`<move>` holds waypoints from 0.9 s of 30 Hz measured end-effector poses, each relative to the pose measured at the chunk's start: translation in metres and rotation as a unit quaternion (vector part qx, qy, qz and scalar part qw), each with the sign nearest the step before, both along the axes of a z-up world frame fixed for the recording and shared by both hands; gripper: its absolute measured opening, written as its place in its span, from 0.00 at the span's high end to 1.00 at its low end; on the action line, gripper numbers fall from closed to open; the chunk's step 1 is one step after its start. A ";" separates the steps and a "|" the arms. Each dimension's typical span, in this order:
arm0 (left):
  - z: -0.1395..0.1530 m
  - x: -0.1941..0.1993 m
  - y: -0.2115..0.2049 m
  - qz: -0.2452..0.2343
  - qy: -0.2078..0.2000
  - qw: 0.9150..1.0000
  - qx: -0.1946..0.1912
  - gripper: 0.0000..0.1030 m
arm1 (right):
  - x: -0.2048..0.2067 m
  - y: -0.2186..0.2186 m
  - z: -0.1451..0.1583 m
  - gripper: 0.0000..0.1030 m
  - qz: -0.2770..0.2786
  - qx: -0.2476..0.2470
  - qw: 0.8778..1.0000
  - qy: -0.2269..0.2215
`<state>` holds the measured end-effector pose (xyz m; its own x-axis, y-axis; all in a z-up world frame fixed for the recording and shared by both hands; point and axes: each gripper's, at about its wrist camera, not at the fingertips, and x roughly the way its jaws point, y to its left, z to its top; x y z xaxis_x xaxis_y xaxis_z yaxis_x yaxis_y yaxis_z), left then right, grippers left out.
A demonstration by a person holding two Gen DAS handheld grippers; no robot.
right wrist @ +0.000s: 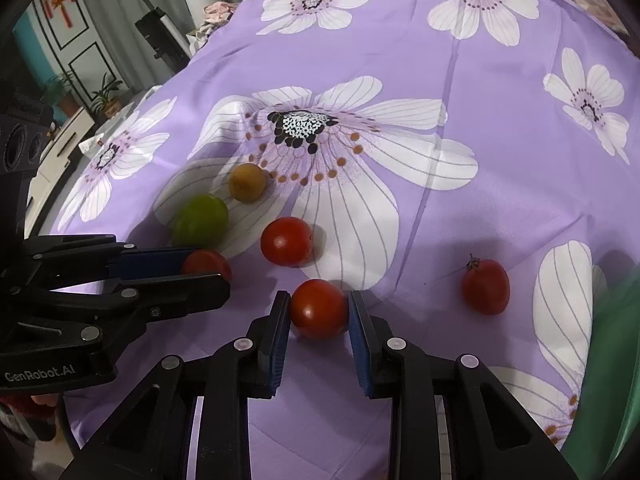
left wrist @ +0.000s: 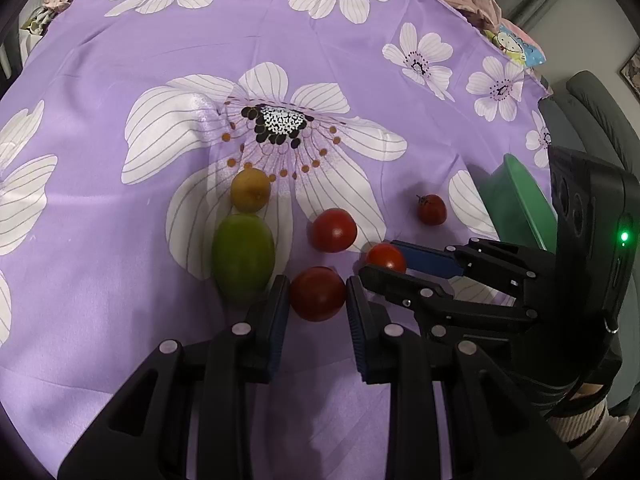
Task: Organize fruits
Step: 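Grasp a red cherry tomato with the right tool, then carry the cherry tomato over the green bowl with the right tool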
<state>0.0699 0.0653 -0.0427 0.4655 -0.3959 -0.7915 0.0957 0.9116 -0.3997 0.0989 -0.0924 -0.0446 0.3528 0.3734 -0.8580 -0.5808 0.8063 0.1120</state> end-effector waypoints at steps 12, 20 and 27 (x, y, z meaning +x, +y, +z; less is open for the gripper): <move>0.009 -0.006 -0.010 -0.007 -0.010 1.000 0.016 0.73 | -0.017 -0.012 0.013 0.71 -0.009 0.029 1.000 -0.007; 0.016 -0.017 -0.017 -0.014 -0.020 0.999 0.032 0.73 | -0.034 -0.024 0.021 0.71 -0.015 0.049 0.999 -0.007; 0.022 -0.032 -0.027 -0.020 -0.025 0.998 0.052 0.73 | -0.053 -0.032 0.029 0.71 -0.016 0.066 0.998 -0.012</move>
